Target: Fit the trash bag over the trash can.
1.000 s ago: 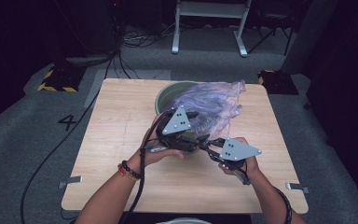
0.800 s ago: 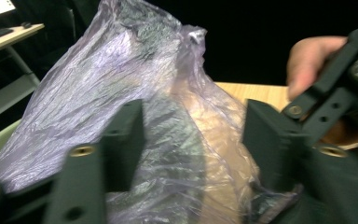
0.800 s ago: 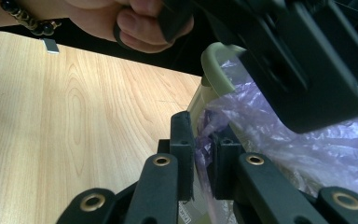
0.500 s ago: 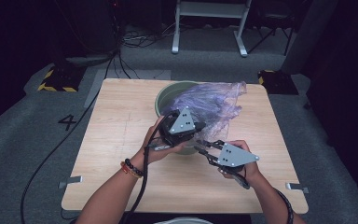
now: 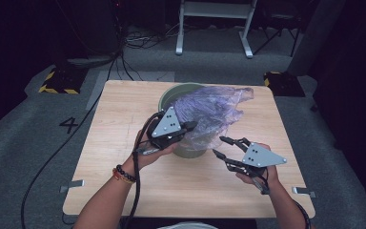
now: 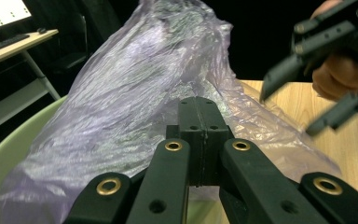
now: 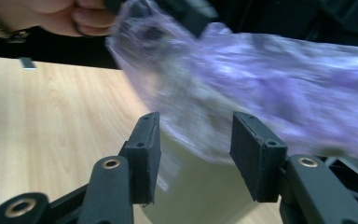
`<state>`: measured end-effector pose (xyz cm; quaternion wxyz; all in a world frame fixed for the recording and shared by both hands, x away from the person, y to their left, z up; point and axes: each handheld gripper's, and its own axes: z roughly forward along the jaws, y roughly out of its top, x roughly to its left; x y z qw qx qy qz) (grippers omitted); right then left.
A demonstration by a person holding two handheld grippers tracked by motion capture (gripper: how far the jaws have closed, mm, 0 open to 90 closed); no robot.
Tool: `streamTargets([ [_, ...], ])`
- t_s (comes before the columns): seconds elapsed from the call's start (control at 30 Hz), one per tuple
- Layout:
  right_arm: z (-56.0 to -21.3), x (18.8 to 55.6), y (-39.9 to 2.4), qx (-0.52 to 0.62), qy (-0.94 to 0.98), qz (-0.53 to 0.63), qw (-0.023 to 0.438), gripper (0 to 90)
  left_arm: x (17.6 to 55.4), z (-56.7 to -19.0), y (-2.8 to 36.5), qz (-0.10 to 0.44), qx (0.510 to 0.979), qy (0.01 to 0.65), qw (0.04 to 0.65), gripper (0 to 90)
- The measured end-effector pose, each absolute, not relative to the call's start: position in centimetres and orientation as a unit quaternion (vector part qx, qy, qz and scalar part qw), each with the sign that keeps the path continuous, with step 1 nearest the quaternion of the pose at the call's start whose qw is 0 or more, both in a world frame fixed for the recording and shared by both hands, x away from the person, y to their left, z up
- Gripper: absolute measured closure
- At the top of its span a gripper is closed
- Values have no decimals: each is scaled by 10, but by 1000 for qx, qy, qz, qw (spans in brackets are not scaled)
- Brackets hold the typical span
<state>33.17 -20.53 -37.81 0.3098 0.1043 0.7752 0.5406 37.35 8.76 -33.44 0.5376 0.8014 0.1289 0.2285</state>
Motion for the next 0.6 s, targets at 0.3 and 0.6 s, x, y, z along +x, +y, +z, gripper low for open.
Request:
streamTargets([
  [0.3, -370, 342, -224, 165, 750, 551, 326, 411, 368, -342, 100, 230, 796, 134, 543, 900],
  [0.6, -361, 361, -231, 213, 725, 563, 335, 285, 363, -347, 104, 232, 797, 130, 542, 900],
])
